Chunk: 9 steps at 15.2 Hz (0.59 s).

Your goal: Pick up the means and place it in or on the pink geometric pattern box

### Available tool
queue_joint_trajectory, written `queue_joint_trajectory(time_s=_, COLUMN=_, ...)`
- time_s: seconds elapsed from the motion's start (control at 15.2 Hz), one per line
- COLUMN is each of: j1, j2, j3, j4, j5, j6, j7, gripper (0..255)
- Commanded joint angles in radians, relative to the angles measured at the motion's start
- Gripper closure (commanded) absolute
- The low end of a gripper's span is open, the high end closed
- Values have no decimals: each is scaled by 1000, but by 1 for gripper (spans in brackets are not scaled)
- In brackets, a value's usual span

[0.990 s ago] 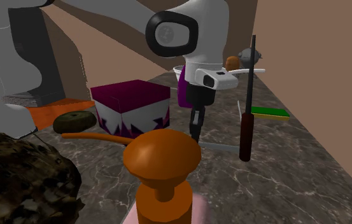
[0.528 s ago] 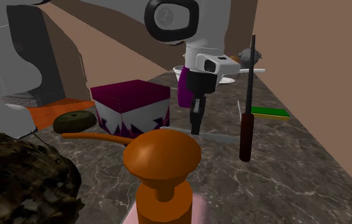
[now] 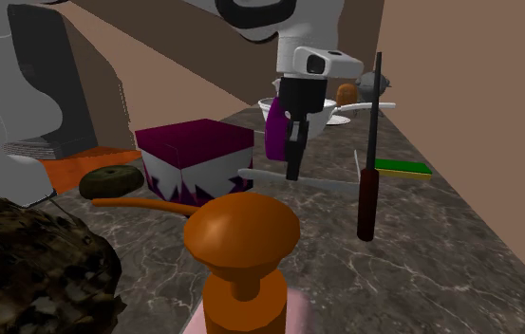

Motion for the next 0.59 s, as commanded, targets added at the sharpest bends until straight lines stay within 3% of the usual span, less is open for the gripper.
queue_joint_trajectory(time_s=0.0, j1=-1, j2=-5, j3=0, j4=21, j5=2, j6=-25, j7=-5, gripper=255)
queue_joint_trajectory(time_s=0.53, j1=4, j2=-17, j3=4, j4=111, j5=9, j6=-127, j7=-11, gripper=255)
